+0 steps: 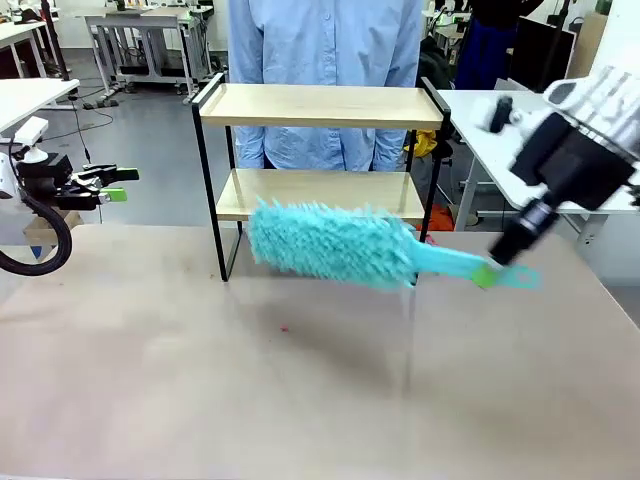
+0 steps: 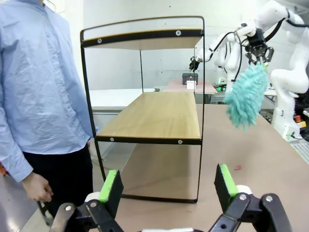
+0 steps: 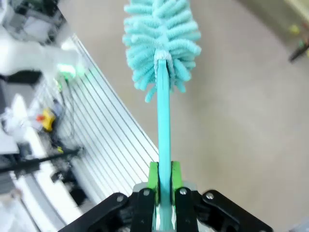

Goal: Clean the shelf.
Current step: Clean the specific section of the Shelf indicated by the human with the Duster, then hand the Duster back to the human.

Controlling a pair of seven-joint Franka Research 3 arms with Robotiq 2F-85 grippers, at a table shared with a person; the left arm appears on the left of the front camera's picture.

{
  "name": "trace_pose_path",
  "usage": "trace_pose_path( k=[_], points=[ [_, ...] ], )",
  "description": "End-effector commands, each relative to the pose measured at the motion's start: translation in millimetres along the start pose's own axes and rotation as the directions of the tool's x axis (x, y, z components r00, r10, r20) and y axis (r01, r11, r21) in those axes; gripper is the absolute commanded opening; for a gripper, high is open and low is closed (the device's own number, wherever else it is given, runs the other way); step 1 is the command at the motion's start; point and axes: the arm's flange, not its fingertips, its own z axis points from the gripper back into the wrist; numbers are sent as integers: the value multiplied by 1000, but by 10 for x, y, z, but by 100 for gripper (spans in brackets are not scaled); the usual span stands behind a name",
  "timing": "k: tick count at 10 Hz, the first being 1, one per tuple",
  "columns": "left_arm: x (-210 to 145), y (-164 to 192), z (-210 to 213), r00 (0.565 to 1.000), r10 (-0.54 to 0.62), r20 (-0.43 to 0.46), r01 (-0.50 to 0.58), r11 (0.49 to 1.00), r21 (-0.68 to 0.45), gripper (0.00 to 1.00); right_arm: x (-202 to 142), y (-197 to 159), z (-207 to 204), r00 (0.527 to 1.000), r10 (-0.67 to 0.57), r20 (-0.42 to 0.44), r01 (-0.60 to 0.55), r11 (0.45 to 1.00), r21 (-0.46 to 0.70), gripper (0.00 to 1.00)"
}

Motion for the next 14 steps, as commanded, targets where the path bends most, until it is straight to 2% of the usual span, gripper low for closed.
trace_pose_path(
  k=[1,3,4,6,7,8,14],
  points=[
    [33,-15,3,1000,1,1,-1,1000,1,100,-194,-79,99,982,132,-132,-149,980,-129,13],
    [33,-15,3,1000,1,1,-1,1000,1,100,-459,-269,45,901,257,-350,-328,931,-161,13],
    [33,-15,3,1000,1,1,-1,1000,1,100,-533,-388,27,878,279,-389,-362,919,-158,13],
    [33,-15,3,1000,1,1,-1,1000,1,100,-559,-621,-27,886,277,-372,-354,922,-156,13],
    [33,-15,3,1000,1,1,-1,1000,1,100,-494,-696,-62,916,240,-321,-309,932,-187,13],
    [33,-15,3,1000,1,1,-1,1000,1,100,-559,-466,-12,876,256,-408,-340,929,-148,13],
    [33,-15,3,1000,1,1,-1,1000,1,100,-559,-466,-12,876,256,-408,-340,929,-148,13]
  ],
)
